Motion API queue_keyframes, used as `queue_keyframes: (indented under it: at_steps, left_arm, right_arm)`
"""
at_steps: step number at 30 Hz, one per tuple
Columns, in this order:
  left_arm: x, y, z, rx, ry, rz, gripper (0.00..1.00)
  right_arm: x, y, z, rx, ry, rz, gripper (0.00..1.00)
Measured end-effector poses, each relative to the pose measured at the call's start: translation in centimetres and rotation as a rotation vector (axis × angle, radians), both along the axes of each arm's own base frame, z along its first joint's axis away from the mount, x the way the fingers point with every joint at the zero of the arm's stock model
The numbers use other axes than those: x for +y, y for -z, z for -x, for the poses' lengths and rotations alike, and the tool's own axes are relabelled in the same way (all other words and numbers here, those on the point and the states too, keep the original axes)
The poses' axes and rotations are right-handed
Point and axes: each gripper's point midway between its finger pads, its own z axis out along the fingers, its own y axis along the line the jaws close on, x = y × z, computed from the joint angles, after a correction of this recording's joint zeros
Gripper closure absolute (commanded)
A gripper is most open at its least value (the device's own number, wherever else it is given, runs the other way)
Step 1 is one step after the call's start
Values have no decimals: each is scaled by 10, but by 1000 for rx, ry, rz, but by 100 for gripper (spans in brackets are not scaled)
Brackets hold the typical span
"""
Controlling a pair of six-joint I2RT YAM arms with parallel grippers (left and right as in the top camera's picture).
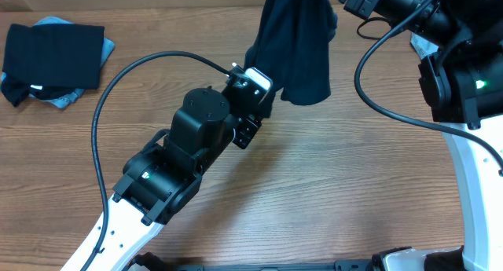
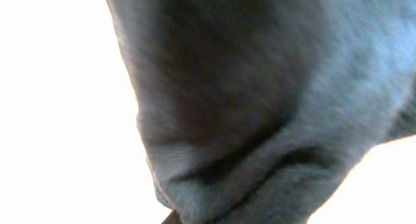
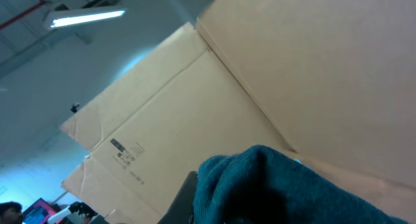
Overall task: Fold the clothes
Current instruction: 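Stretch the shirt between both grippers, pulling left gripper leftward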
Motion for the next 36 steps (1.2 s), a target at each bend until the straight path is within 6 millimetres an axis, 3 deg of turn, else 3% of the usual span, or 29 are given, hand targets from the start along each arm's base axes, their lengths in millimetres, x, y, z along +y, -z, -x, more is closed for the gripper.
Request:
queue_keyframes:
  at_steps: [7, 17, 25, 36]
  left_arm:
    - [14, 0, -1, 21, -72, -32, 96]
    - [41, -52, 2, -32, -186, -34, 96]
    - [63, -60, 1, -49, -285, -82, 96]
    - [107, -74, -11, -55, -457, -38, 96]
  right_arm:
    - [0, 27, -5, 74, 15, 68, 96]
    - [-14, 93, -16, 242, 131, 253, 96]
    - [-49, 152, -24, 380, 330, 474, 96]
    - [-113, 203, -21, 489, 603, 789, 96]
